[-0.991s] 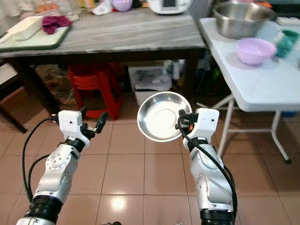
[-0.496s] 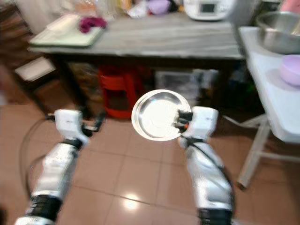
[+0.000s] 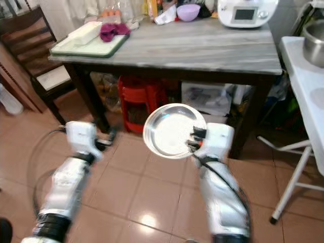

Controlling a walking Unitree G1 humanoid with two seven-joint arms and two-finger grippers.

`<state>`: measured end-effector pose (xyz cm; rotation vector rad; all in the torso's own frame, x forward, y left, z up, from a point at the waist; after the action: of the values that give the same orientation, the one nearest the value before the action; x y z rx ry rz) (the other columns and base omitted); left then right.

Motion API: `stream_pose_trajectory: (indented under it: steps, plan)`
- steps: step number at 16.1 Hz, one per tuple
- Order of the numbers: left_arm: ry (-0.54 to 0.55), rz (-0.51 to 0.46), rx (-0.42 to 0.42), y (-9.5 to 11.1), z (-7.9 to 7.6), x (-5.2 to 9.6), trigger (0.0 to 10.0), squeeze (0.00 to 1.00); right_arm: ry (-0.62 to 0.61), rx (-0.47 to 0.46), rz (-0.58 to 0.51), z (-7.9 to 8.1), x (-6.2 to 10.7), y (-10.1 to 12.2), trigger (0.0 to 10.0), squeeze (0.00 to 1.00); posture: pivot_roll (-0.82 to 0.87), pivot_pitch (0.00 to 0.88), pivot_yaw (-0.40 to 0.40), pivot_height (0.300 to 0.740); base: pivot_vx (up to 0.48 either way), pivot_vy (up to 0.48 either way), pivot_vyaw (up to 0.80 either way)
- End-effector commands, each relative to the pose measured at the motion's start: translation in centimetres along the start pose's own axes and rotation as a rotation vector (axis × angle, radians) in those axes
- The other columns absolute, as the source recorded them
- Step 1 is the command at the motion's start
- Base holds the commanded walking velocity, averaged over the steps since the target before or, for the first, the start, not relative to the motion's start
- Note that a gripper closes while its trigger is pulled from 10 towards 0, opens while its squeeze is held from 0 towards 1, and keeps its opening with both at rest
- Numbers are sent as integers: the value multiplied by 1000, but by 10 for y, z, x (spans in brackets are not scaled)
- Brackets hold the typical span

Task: Setting the table

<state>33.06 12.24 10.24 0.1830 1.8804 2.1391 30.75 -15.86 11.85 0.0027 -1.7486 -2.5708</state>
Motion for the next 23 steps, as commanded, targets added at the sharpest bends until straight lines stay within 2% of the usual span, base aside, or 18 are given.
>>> stream_pose_trajectory:
  steps: [1, 3, 5, 7, 14, 23]
  plan:
    - [28, 9, -37, -1, 15, 5, 10000, 0, 35, 6, -81, 13, 0, 15, 10000, 0, -146, 84, 80, 740, 307, 0, 0]
    - [44, 14, -44, -4, 16, 10, 10000, 0, 13, 72, -133, 6, 8, 22, 10000, 0, -153, 80, 79, 740, 309, 0, 0]
    - [45, 22, -42, -7, 13, 14, 10000, 0, -27, 75, -133, -5, 17, 21, 10000, 0, -158, 81, 81, 740, 309, 0, -259]
    - [35, 23, -40, -7, 9, 13, 10000, 0, -42, 83, -131, -8, 20, 19, 10000, 0, -163, 86, 85, 740, 315, 0, -650]
    - [12, 20, -27, -6, 3, 11, 10000, 0, -26, 89, -140, -1, 20, 20, 10000, 0, -166, 90, 83, 740, 340, 0, 0]
    - [-11, 17, -26, -6, -3, 11, 10000, 0, -1, 108, -161, 4, 11, 26, 10000, 0, -157, 80, 81, 740, 355, 0, 0]
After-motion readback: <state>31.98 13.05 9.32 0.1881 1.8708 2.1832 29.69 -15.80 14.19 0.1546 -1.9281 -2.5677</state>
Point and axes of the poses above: a point about 5 cm out from each wrist's last joint towards the gripper, its own x axis pointing back from the gripper into the wrist, its own y axis along the axis of the wrist's last joint, z = x × y, the point moved 2 cm from there along -x, pointing out of the wrist towards the gripper, and after that the axes turned 13 degrees about -x, right-handed, at the moved point
